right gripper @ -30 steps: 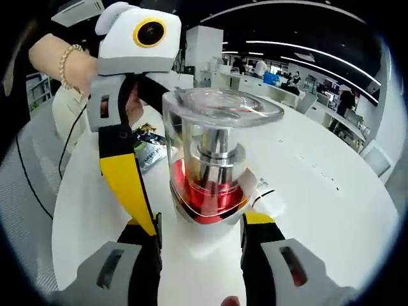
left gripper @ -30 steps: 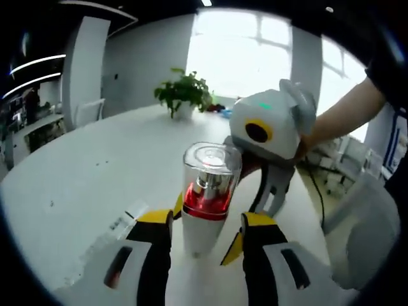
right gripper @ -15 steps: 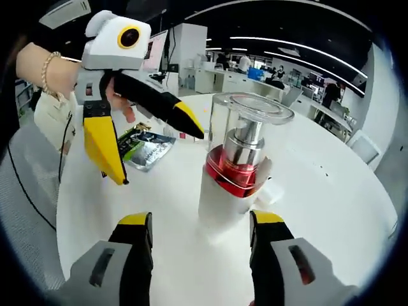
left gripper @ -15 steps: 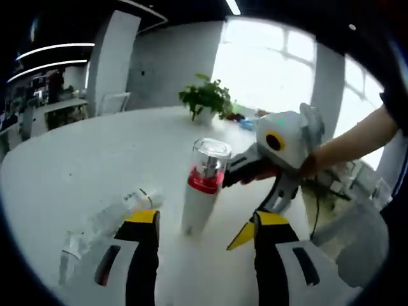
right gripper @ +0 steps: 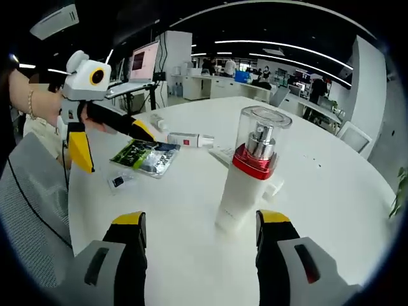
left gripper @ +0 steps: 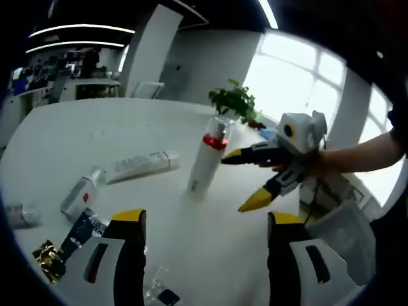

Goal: Arrange the skincare products in the storage area until every visible bottle or jar stands upright without overlapping.

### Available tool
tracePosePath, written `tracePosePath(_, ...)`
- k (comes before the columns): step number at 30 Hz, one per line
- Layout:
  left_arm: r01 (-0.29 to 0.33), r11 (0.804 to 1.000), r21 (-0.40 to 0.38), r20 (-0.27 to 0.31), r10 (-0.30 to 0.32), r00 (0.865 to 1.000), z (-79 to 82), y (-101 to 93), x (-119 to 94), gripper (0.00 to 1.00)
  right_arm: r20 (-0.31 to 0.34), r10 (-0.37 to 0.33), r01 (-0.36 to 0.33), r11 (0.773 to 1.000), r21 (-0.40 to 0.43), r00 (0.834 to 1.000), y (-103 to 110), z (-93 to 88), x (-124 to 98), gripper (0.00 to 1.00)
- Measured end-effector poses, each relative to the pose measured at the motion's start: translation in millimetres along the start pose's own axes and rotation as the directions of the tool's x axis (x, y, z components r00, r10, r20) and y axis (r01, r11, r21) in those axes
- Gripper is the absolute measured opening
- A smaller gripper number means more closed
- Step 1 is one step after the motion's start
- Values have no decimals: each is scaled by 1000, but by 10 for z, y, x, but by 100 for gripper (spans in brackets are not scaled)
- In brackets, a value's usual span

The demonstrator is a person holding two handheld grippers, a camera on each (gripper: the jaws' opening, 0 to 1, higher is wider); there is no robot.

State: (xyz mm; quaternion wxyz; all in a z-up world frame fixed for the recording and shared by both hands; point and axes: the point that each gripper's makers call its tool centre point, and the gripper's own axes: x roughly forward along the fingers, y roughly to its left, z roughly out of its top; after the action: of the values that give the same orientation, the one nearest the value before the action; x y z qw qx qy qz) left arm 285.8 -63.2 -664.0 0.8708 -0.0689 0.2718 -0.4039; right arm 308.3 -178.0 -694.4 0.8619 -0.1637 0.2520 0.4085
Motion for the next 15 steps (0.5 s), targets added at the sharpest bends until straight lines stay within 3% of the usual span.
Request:
tracePosePath(4,-79,996,-27,20,80,997,-83,134,-197,91,38,-30,28,998,58,999,69,42,-96,75)
tracePosePath(10,-131,989,-71,39,134,990,-190,172,-502,94,69,-55,48,994,101,996,247,69,-214,84)
tracePosePath(15,-149,986,-79,46,152,987,-255,170,-716,99,100,-70,56,989,135,992,378,121,-303,86)
